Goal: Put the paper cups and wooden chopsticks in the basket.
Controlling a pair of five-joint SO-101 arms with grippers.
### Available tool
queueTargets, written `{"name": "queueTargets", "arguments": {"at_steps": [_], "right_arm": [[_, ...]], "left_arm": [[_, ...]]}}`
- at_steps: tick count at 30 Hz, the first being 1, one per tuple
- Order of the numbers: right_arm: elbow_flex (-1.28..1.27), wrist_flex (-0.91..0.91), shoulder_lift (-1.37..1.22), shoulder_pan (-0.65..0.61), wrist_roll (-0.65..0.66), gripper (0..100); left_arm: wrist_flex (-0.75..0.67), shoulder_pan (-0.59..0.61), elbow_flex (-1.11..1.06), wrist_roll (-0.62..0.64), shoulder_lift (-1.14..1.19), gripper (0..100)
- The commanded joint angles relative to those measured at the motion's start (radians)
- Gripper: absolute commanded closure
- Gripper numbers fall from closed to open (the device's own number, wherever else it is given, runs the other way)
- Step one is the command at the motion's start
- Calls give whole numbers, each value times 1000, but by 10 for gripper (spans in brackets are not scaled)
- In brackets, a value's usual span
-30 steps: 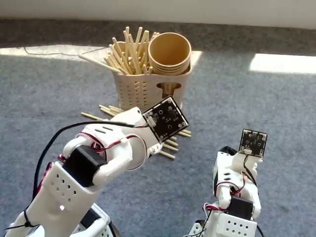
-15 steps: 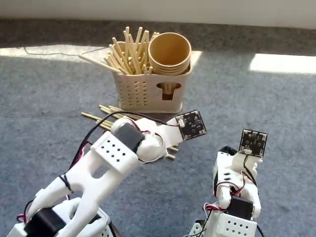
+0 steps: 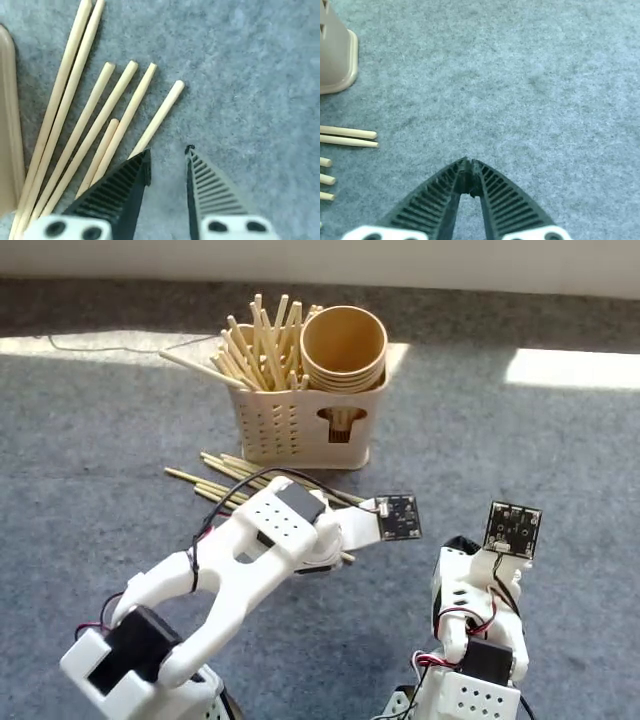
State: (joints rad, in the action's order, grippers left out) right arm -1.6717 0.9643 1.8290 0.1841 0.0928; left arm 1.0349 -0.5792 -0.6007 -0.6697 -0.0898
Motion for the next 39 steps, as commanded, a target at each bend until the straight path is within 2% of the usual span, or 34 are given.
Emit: {"name": "queueTargets", "arguments": {"at_steps": [1,10,13,18,26,29,34,39], "right_arm": [[-137,-27,8,10,-2,993],[-137,-27,8,10,-2,993],[-137,-27,8,10,-2,993],[-137,-27,8,10,-2,993],[-137,-27,8,10,-2,993],[-137,-27,8,10,-2,993],[-137,-27,8,10,-2,993],[-137,-27,8,10,-2,993]], "left_arm": [[-54,24,8,-41,25,874],[-86,76,124,-60,222,874],[-23,79,188,-60,272,876],[34,68,239,-60,311,938],[34,71,280,-60,317,864],[38,64,278,-60,317,883],[144,53,277,-129,317,916],[215,51,277,-138,306,984]]}}
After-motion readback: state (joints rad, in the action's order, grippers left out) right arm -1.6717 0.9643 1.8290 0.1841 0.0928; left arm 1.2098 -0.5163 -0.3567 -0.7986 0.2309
